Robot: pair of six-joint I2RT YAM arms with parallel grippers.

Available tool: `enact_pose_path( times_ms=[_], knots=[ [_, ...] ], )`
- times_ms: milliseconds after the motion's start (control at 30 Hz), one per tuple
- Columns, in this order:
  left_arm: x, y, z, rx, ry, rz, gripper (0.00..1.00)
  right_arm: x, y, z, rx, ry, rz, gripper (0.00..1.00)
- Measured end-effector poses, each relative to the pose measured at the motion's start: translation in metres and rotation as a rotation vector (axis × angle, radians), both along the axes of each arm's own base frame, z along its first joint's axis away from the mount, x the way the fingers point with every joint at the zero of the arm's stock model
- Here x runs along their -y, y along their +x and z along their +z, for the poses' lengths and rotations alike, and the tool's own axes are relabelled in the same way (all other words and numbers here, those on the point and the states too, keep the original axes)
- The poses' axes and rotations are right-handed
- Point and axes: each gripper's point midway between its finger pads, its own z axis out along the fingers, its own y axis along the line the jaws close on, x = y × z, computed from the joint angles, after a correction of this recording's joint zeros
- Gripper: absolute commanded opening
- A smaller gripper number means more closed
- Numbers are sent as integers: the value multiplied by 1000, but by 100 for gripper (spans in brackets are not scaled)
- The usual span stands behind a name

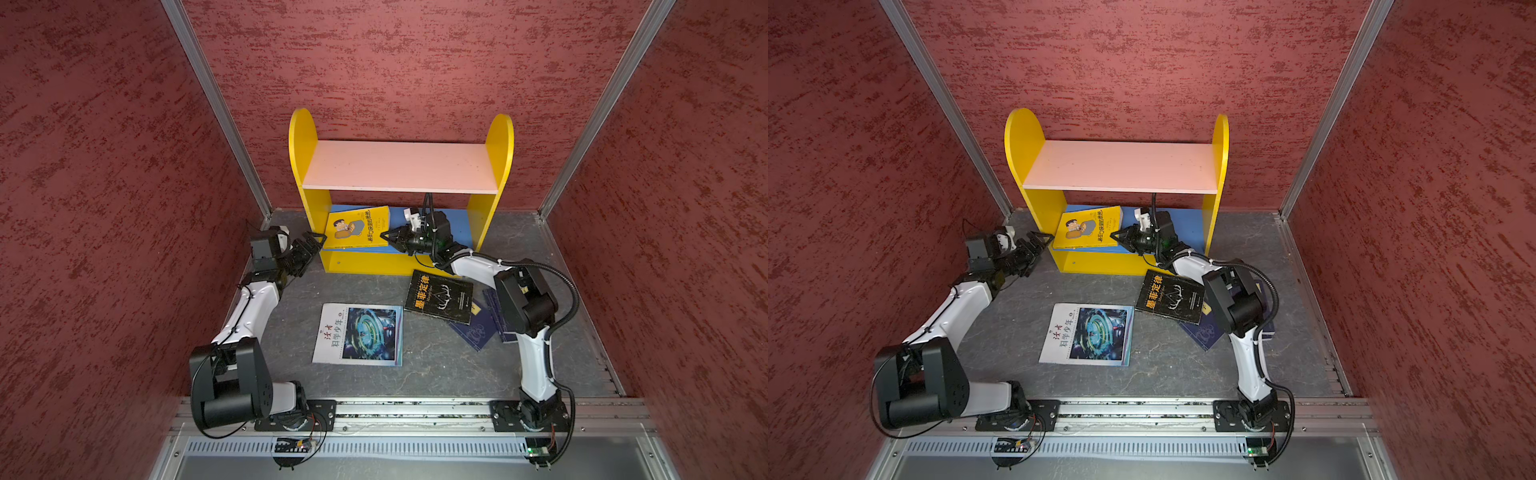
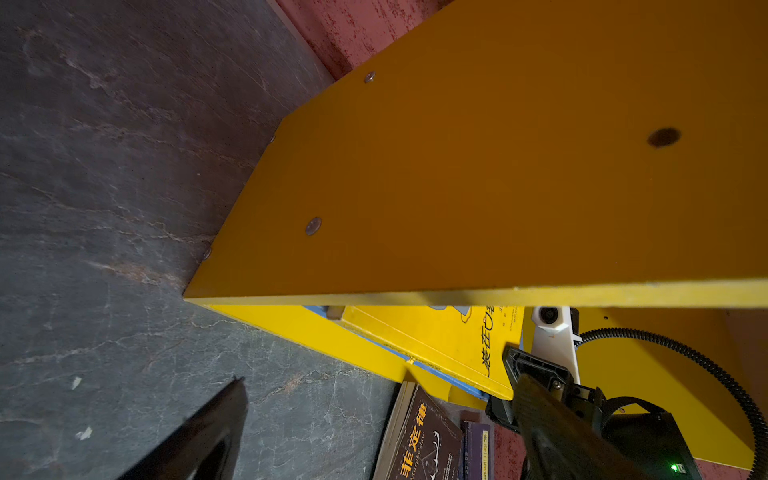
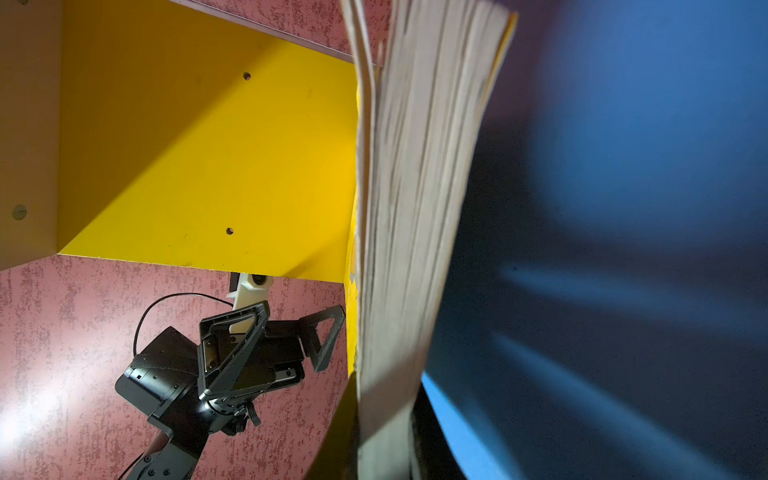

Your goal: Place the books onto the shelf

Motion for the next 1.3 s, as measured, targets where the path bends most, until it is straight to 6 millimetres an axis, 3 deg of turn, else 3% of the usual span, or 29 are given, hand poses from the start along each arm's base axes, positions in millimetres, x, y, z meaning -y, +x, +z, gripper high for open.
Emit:
enact_pose_path(
  times_ms=[567, 1300],
  knots=[
    [1, 2, 5, 1, -10, 9, 99, 2, 3, 2, -30, 38, -18, 5],
    [-9, 4, 12, 0, -10, 16, 99, 3, 5, 4, -35, 55, -32, 7]
  ],
)
